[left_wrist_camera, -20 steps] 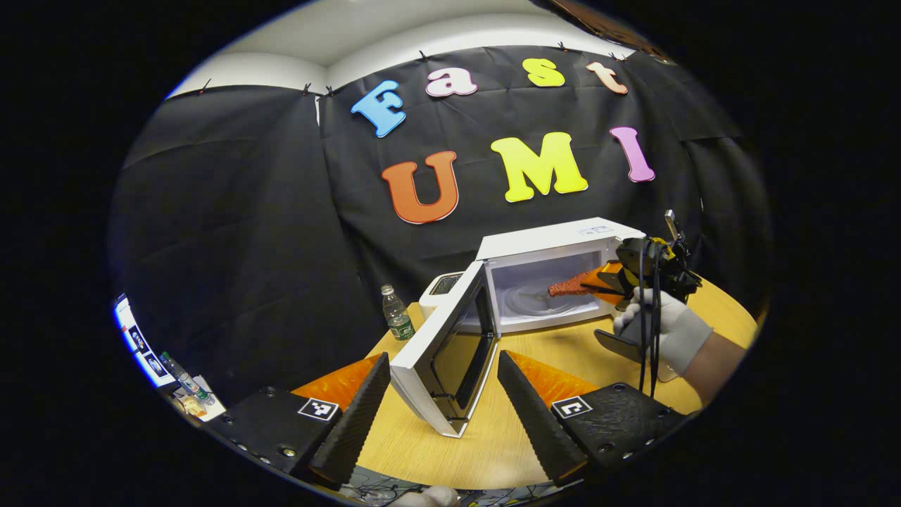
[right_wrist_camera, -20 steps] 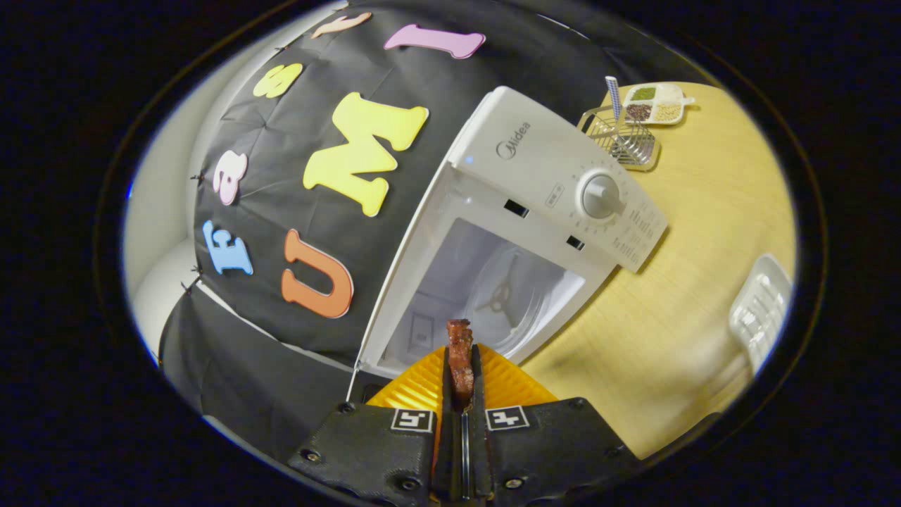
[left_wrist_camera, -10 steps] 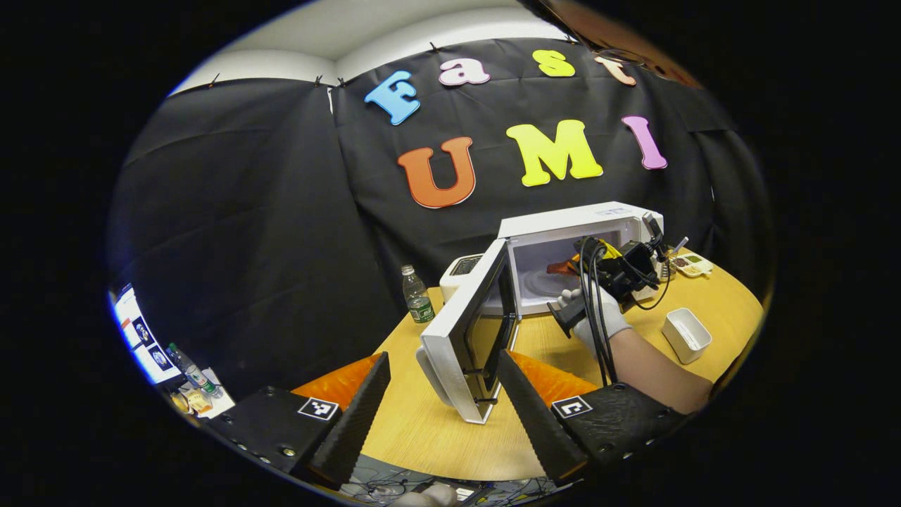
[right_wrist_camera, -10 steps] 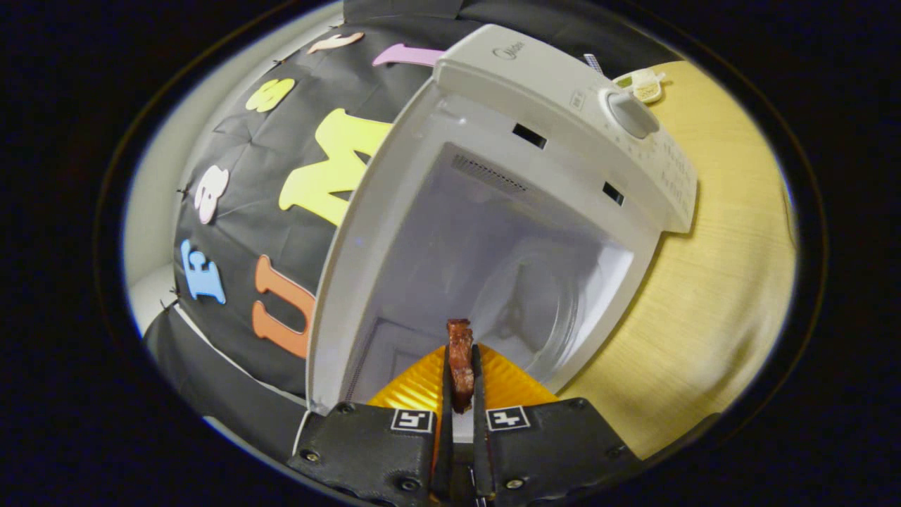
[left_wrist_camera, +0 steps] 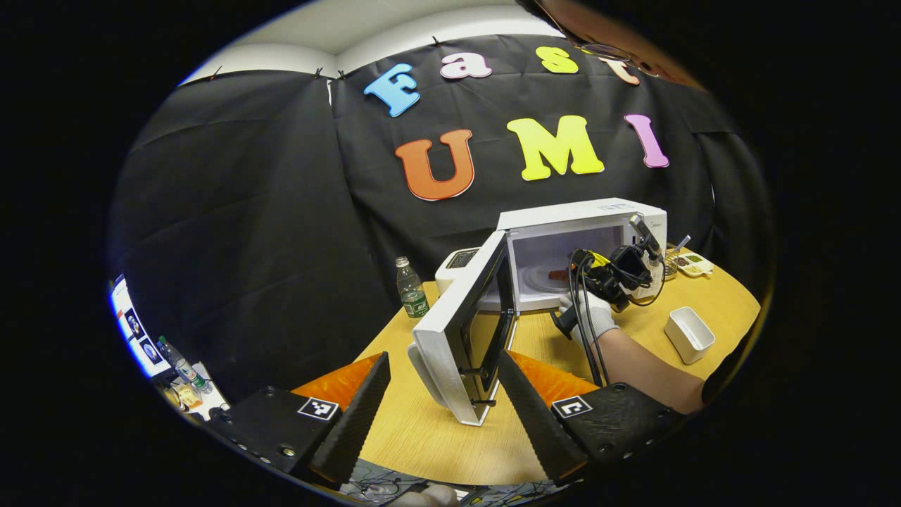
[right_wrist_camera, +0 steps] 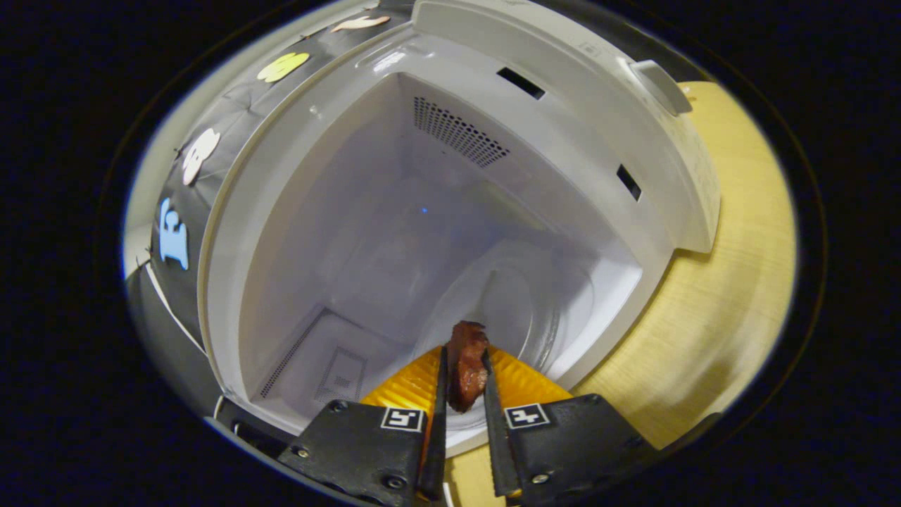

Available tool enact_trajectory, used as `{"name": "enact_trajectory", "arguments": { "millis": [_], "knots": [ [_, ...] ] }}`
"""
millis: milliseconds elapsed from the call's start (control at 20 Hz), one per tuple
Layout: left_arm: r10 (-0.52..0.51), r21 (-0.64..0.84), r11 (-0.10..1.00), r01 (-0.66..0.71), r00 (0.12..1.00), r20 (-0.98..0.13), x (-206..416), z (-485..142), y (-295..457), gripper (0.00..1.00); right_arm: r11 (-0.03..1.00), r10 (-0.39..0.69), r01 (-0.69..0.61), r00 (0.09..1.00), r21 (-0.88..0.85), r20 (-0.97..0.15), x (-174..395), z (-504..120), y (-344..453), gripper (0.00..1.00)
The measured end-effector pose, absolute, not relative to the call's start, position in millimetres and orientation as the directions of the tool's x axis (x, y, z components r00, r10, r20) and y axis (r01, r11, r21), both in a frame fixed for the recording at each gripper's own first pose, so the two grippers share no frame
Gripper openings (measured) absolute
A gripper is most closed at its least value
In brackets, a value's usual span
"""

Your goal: Open the microwave oven with the left hand, put the food in, and close the microwave oven.

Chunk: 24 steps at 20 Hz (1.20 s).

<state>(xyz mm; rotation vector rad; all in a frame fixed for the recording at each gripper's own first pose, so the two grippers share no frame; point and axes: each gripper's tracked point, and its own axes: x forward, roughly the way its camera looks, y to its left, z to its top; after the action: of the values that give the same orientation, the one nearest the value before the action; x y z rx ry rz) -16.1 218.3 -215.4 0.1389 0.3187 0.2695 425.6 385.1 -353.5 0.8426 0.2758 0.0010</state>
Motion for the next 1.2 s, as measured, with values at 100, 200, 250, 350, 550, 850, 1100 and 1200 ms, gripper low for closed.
{"name": "enact_trajectory", "arguments": {
  "millis": [100, 200, 250, 350, 550, 850, 1100, 1200],
  "knots": [
    [0.287, 0.177, 0.954, -0.244, 0.913, -0.290, -12.3, -217.8, 218.8, 0.94, 0.777, 0.100, 0.070, 0.967, 0.625, -0.233, 423.8, -350.9, 389.4, 0.22],
    [0.293, 0.170, 0.952, -0.254, 0.916, -0.273, -9.0, -212.3, 220.8, 0.94, 0.836, 0.110, 0.032, 0.968, 0.548, -0.225, 423.0, -345.8, 394.0, 0.33],
    [0.295, 0.163, 0.952, -0.258, 0.915, -0.274, -7.4, -213.3, 221.0, 0.94, 0.869, 0.109, 0.014, 0.970, 0.496, -0.218, 423.9, -342.7, 394.2, 0.37],
    [0.301, 0.159, 0.951, -0.265, 0.914, -0.274, -5.2, -214.8, 222.0, 0.94, 0.918, 0.118, -0.026, 0.970, 0.395, -0.211, 424.0, -341.8, 395.7, 0.51],
    [0.317, 0.153, 0.946, -0.284, 0.908, -0.274, -6.1, -213.2, 224.6, 0.94, 0.962, 0.085, -0.021, 0.970, 0.271, -0.226, 423.8, -347.3, 380.7, 0.75],
    [0.315, 0.147, 0.947, -0.285, 0.913, -0.259, -4.3, -209.9, 225.0, 0.94, 0.978, 0.139, -0.093, 0.957, 0.185, -0.255, 421.3, -353.8, 385.0, 1.00],
    [0.321, 0.125, 0.946, -0.298, 0.916, -0.243, -2.4, -200.2, 233.0, 0.94, 0.979, 0.151, -0.115, 0.963, 0.171, -0.222, 390.2, -314.5, 374.2, 0.92],
    [0.300, 0.076, 0.954, -0.291, 0.928, -0.221, -5.3, -189.2, 231.4, 0.94, 0.977, 0.182, -0.149, 0.955, 0.151, -0.233, 360.7, -291.4, 371.4, 1.00]
  ]
}}
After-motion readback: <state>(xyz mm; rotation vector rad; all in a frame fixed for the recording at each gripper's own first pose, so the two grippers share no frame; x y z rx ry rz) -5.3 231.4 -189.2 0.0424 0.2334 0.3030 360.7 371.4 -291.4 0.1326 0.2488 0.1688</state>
